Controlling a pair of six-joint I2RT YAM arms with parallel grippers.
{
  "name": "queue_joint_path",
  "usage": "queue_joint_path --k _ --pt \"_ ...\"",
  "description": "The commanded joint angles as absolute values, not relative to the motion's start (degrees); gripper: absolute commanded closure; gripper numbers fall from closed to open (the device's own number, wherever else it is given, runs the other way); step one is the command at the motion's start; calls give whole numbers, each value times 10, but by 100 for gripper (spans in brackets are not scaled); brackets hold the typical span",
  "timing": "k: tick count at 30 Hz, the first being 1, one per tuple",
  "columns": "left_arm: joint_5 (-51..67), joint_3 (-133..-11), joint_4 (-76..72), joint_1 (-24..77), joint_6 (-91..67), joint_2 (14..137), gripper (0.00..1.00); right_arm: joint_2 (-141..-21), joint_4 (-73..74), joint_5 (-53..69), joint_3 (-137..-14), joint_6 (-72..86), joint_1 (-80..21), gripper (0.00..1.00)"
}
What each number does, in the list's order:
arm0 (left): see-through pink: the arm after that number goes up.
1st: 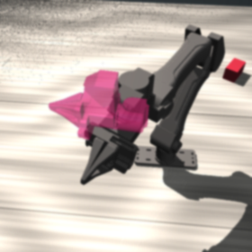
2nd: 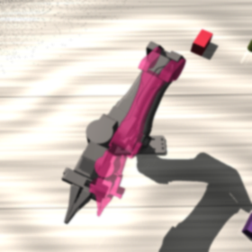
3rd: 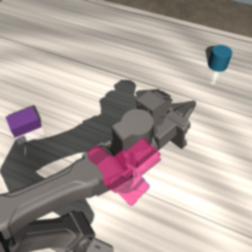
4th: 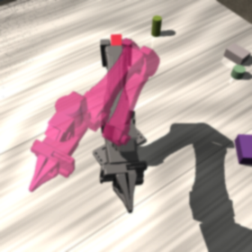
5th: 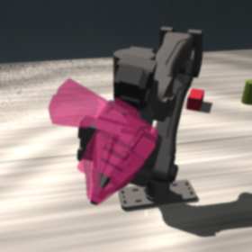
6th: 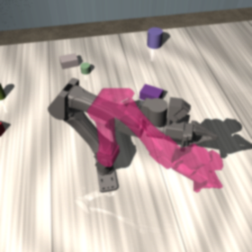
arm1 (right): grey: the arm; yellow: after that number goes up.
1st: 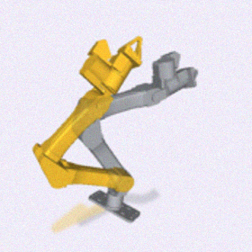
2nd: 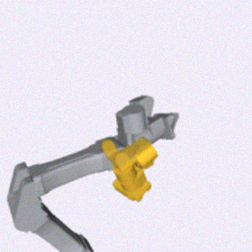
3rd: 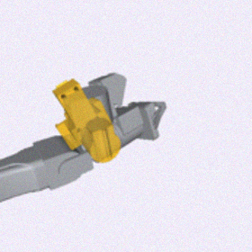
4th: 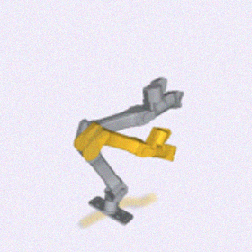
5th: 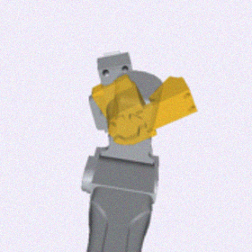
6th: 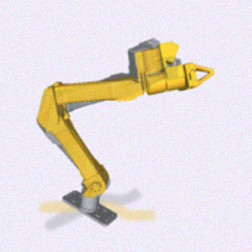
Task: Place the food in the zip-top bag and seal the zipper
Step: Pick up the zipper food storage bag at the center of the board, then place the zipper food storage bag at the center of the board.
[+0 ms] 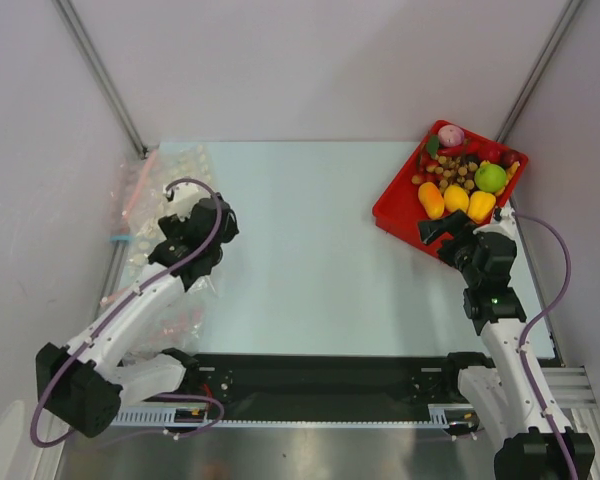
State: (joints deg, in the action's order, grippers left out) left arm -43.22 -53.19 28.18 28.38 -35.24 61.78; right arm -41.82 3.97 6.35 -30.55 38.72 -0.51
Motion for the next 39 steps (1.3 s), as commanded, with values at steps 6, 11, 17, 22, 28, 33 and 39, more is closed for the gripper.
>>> queue_joint_path --k 6,11,17,22,28,33,39 --pt "-360 -513 320 195 -432 714 0 -406 8 98 -309 368 -4 0" --pt "-364 -505 318 155 -470 756 0 -401 6 104 -308 366 -5 0" --pt "-295 -487 273 122 -458 808 17 -403 6 105 -308 365 -4 0" --pt "-204 -455 196 101 -426 798 100 -403 6 114 -307 365 -5 0" --pt "-118 -405 110 150 -405 694 100 -410 -32 153 -301 362 -9 0" --pt "48 -396 34 213 -422 644 99 -429 -56 192 -301 352 -25 2" --pt "238 -388 -150 286 -428 663 47 -450 -69 192 -305 328 -58 1"
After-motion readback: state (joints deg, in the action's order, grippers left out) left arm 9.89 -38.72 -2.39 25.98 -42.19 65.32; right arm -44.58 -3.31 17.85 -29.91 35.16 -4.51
